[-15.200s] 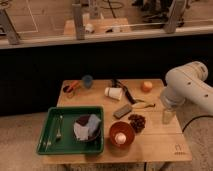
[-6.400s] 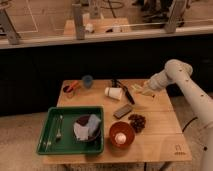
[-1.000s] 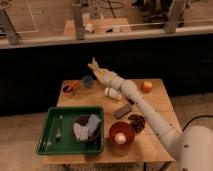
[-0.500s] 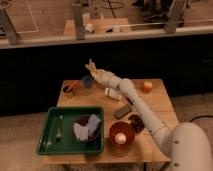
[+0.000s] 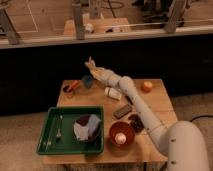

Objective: Place banana in plastic cup

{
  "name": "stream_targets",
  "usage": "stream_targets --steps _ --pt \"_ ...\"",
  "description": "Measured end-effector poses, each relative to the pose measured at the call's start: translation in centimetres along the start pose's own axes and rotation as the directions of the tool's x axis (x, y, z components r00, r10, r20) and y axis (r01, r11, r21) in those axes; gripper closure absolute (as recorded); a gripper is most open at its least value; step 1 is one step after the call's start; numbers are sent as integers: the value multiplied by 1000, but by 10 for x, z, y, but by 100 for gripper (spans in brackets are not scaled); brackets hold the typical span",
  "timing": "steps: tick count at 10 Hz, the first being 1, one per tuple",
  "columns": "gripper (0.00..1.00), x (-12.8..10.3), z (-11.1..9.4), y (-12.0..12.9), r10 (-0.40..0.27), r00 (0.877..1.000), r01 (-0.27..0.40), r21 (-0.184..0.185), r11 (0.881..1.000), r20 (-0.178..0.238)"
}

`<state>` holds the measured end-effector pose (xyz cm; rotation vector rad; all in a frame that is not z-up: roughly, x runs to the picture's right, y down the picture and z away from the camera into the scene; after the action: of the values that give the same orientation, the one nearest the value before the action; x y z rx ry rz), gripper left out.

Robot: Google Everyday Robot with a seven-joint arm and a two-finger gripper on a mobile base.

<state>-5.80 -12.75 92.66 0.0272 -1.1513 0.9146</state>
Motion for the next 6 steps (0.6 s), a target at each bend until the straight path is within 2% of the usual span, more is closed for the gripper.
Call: stream_targets --steps 3,6 --pt "100 14 2 -3 16 1000 -16 -13 1000 8" --pt "100 18 12 5 19 1000 -19 -33 999 15"
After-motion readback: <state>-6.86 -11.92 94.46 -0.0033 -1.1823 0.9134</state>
